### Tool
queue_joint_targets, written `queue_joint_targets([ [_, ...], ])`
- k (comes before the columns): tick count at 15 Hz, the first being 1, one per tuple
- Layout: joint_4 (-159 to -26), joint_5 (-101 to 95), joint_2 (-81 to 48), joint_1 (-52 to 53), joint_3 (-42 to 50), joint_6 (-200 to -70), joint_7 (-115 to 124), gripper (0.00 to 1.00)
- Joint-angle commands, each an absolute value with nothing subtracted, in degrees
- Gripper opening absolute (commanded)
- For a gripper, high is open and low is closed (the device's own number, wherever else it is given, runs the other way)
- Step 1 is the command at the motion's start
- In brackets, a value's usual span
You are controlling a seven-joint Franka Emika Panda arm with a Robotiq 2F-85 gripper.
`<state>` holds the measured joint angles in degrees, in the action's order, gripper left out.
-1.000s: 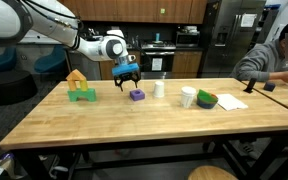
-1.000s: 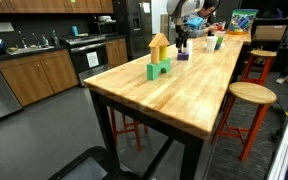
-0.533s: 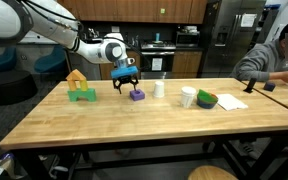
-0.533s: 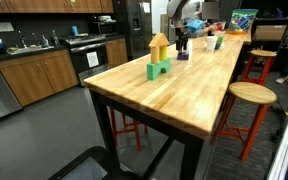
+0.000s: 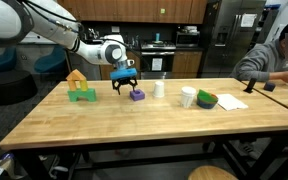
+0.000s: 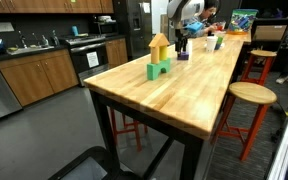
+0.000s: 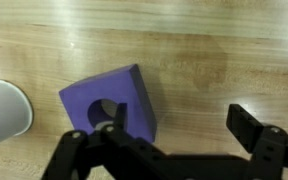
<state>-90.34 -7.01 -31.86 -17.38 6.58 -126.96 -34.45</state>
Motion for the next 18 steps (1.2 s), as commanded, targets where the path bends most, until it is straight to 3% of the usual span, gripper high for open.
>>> queue_joint_targets([
  [1, -92.7, -4.9, -30.2, -19.4, 5.3, -128.1, -36.2, 1.0],
  [18, -89.8, -6.4, -31.6, -20.0, 5.4, -129.3, -45.0, 1.0],
])
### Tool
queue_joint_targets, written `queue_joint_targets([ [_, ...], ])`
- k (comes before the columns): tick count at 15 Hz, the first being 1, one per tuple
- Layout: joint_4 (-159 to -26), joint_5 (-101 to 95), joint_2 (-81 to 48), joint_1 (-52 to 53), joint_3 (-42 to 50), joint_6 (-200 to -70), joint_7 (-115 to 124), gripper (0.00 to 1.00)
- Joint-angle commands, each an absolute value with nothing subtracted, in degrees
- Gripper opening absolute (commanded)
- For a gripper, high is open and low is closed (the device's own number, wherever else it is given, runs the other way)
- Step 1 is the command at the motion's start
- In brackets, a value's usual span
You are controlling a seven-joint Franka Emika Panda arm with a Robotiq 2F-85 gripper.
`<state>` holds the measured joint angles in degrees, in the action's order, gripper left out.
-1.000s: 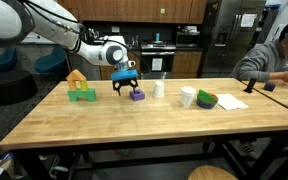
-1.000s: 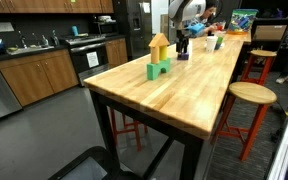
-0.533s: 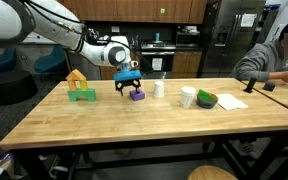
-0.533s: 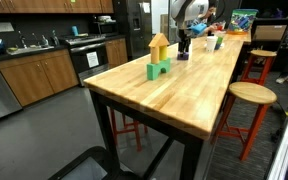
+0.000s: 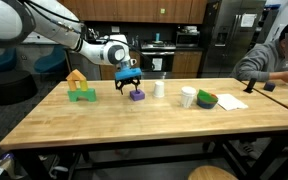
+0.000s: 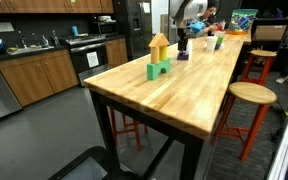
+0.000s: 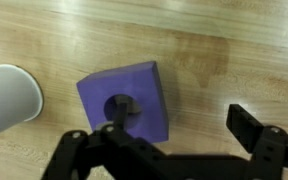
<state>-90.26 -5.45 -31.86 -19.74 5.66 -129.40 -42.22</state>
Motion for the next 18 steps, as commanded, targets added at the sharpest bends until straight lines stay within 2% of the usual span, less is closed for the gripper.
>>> queue_joint_targets([
  [1, -89.8, -6.4, -31.7, -20.0, 5.4, -129.4, -45.9, 1.0],
  [18, -89.1, -4.6, -34.4, -20.4, 4.5, -129.1, -52.8, 1.0],
])
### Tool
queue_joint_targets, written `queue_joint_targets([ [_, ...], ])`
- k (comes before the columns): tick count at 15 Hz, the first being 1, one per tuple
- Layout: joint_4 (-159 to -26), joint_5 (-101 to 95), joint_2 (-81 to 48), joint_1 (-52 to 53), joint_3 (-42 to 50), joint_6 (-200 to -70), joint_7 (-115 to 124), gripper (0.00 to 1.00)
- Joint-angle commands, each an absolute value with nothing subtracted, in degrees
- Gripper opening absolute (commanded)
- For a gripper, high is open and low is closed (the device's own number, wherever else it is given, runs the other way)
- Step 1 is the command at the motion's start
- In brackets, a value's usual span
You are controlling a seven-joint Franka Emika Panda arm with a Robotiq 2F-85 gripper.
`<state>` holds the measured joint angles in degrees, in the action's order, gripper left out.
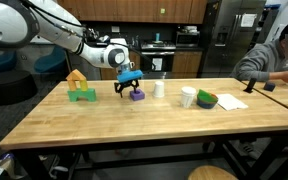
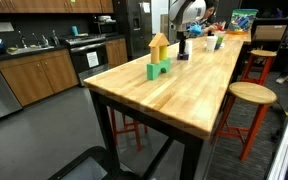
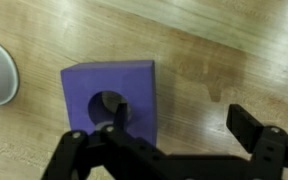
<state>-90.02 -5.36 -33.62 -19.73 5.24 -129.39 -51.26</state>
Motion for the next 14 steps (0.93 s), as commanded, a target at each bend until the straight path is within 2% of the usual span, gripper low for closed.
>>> queue_joint_targets([
  [1, -89.1, -4.6, -34.7, -20.4, 4.5, -129.1, -52.6, 1.0],
  [10, -90.1, -4.3, -34.2, -20.4, 4.5, -129.2, -51.7, 1.0],
  [11, -90.6, -4.3, -33.7, -20.3, 4.5, -129.8, -51.7, 0.75],
  [13, -91.4, -4.1, -32.6, -20.4, 4.4, -130.3, -51.9, 0.7],
  [14, -91.6, -4.1, -32.3, -20.4, 4.4, -130.7, -51.8, 0.61],
])
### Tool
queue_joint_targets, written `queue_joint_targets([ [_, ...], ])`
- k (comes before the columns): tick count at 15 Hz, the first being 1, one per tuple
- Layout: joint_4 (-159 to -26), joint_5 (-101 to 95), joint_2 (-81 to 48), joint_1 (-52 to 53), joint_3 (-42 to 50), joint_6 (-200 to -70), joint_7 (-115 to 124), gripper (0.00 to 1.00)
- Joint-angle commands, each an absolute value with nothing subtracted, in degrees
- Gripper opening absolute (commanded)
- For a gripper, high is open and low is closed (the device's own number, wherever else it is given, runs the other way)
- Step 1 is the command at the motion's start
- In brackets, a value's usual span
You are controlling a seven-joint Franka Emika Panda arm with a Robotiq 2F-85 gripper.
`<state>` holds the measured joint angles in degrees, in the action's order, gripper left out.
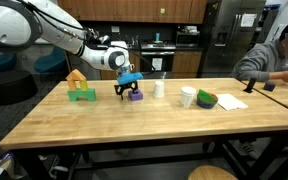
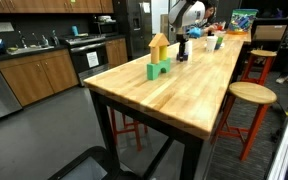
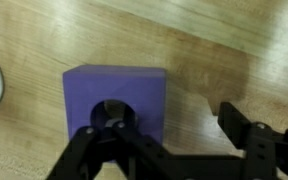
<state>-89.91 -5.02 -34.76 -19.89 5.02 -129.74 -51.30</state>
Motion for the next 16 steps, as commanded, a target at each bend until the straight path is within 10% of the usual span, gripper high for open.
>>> queue_joint_targets([
  [1, -92.1, -4.2, -31.7, -20.3, 4.4, -131.2, -52.1, 0.54],
  [8, -93.7, -5.4, -29.2, -19.6, 4.9, -132.4, -52.1, 0.01],
  [16, -96.3, 3.9, -24.1, -21.4, 3.4, -132.7, -48.9, 0.05],
])
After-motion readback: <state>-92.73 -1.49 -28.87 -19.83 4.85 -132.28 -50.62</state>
